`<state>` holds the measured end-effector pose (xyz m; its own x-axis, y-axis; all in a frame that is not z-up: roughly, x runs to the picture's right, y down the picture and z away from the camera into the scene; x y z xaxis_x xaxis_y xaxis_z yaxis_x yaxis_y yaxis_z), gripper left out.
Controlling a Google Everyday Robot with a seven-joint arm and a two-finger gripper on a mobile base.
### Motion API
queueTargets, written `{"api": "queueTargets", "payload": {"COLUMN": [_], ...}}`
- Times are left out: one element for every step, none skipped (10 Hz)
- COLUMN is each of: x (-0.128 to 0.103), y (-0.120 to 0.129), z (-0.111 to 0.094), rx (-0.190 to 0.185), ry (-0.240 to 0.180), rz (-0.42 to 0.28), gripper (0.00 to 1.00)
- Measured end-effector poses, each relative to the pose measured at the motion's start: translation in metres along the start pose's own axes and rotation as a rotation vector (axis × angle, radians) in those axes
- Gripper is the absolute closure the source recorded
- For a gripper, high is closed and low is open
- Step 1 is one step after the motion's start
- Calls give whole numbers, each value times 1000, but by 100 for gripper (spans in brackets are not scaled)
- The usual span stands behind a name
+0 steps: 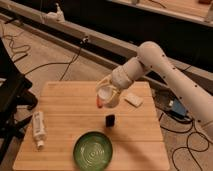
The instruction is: Place the ceramic cup over the eraser
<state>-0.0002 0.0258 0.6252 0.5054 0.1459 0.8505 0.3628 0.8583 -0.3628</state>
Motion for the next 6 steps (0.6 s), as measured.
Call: {"api": "queueTargets", "payload": {"x": [-5, -8, -8, -4, -1, 6], "y": [6, 11, 20, 29, 34, 41], "z": [-1, -1, 1, 3, 3, 5], "rx": [15, 24, 33, 40, 43, 47], "ry": [-34, -57, -85, -104, -112, -122], "rz": [-5, -9, -9, -2, 6, 20], "gripper": [100, 100, 100, 100, 100, 100]}}
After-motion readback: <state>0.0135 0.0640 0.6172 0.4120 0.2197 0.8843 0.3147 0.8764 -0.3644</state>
